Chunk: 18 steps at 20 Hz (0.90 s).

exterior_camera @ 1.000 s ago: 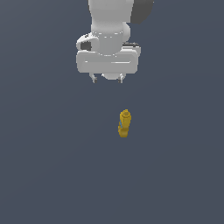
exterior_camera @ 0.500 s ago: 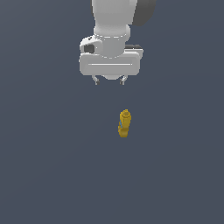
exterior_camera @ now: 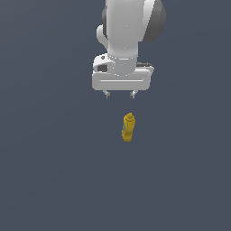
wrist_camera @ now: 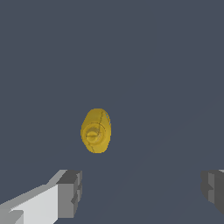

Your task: Pick up the object and move it to a goal position.

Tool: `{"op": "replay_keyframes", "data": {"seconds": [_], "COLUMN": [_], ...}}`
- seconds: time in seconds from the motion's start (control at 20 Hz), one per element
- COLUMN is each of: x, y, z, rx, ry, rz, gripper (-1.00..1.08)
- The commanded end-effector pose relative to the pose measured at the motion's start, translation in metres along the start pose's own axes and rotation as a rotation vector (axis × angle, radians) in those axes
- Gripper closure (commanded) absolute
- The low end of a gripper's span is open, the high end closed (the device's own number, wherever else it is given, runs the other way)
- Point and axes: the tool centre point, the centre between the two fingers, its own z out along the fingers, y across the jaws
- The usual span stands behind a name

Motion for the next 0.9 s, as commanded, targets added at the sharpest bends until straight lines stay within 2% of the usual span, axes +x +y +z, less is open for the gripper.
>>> {"op": "replay_keyframes", "data": {"seconds": [0.0, 0.4, 0.85], "x": [0.004, 0.009, 0.009], "y": [-0.013, -0.044, -0.049], "z": [0.02, 0.066, 0.076], "rx": [0.004, 0.014, 0.015], "ry": [-0.009, -0.03, -0.035], "rz": [0.007, 0.025, 0.027], "gripper": [-0.92, -0.92, -0.92]}}
